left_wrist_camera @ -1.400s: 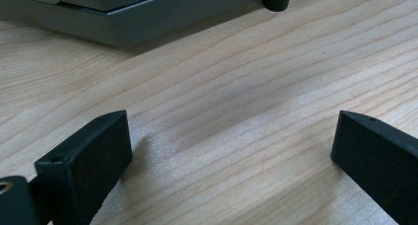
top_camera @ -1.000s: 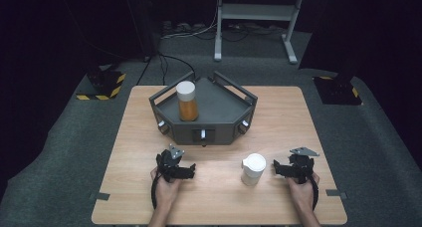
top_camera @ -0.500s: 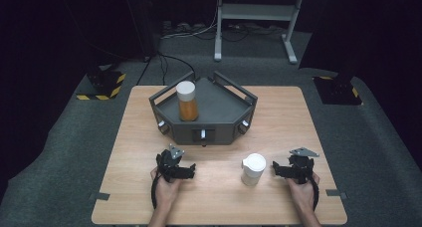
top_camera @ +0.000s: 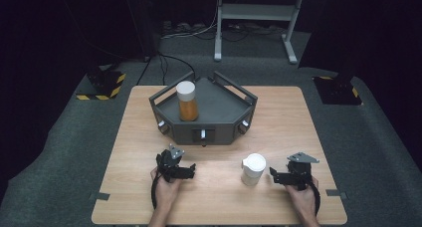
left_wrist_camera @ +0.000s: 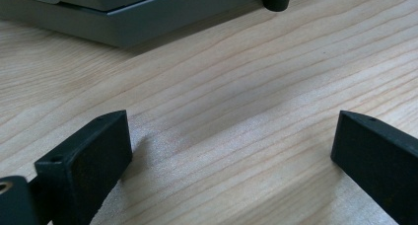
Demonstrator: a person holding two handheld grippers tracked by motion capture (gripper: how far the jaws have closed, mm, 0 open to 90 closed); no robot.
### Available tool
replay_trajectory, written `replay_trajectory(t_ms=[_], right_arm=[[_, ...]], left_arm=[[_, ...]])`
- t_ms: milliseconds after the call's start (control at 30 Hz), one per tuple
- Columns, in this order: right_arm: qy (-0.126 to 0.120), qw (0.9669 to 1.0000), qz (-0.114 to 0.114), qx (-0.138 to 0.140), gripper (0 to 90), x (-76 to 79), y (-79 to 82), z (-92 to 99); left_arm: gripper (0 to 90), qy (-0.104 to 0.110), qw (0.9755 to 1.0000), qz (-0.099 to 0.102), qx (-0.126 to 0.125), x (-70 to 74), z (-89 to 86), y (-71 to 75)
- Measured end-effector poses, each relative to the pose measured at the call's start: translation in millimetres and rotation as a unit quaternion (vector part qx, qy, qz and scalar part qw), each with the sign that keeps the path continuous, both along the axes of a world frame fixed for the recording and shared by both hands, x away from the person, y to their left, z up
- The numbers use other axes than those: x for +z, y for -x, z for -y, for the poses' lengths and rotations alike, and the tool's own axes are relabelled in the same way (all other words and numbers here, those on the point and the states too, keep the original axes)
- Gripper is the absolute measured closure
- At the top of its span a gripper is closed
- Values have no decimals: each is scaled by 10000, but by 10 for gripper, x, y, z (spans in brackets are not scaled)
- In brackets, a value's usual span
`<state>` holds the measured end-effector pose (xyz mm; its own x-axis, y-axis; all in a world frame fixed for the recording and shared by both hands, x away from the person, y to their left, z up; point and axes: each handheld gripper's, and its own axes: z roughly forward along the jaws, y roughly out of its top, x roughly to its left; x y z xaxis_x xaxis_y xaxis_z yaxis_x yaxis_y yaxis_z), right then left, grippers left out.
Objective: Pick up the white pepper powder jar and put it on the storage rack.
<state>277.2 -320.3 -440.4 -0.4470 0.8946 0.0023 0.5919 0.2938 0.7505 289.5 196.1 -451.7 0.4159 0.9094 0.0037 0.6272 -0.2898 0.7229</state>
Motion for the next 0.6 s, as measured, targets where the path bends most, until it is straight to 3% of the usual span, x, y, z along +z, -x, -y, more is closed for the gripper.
replay_trajectory(t_ms=[600], right_arm=[[-33,9975,-18,712,59,69,201,-78]], left_arm=[[19,-3,10000,-2,-3,1,0,-1]])
